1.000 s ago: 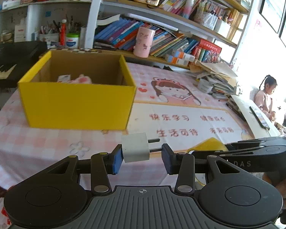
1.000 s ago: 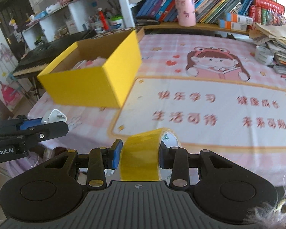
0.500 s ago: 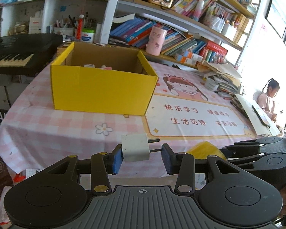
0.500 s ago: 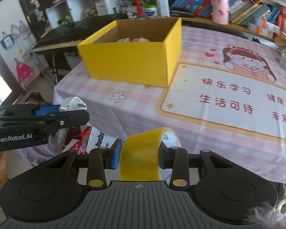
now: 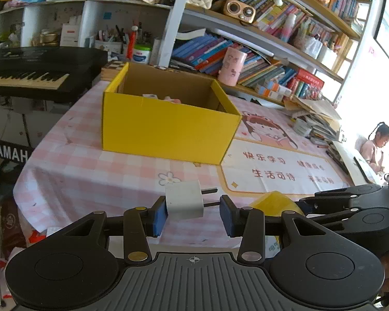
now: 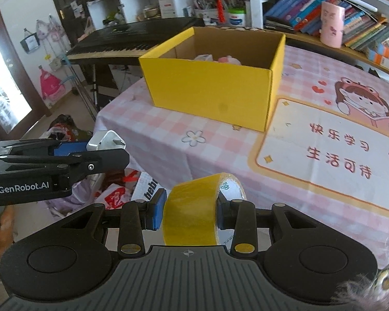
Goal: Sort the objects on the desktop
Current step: 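Carry the white plug and yellow tape roll with both tools over the yellow box, then lower both tools into the yellow box and open them to release the objects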
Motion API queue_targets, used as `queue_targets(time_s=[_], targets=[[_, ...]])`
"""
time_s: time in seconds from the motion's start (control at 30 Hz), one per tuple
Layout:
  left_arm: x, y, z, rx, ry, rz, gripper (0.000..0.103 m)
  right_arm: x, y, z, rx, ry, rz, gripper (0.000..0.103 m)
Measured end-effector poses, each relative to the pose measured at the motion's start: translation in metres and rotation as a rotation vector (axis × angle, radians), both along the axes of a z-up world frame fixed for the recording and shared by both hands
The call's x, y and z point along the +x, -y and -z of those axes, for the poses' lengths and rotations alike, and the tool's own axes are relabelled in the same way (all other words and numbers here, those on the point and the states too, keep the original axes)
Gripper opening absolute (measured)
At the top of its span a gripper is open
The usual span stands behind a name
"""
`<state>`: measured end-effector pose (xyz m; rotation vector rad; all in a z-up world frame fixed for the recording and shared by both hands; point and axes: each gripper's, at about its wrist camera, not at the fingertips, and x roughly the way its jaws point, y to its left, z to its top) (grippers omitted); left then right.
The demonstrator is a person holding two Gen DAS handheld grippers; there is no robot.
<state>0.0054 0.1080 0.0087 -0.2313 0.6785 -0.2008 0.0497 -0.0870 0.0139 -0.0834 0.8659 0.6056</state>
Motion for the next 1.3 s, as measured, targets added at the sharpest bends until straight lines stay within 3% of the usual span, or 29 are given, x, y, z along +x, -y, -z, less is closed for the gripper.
queue_targets(time_s=[0.5,0.97,1.3], targets=[[0.039,-0.016,-0.012,-0.022,0.049,-0.07,0.042,0.042,-0.02,-0.016,0.01,0.007,-0.067,0.035],[0.122,-0.021,-0.037,0.039,0.139,-0.131,0.042,0.138,-0.03,-0.062,0.096,0.14,-0.129,0.034],[0.173,-0.023,-0.048,0.052,0.154,-0.179,0.042,0.198,-0.042,-0.094,0.23,0.153,-0.229,0.031]])
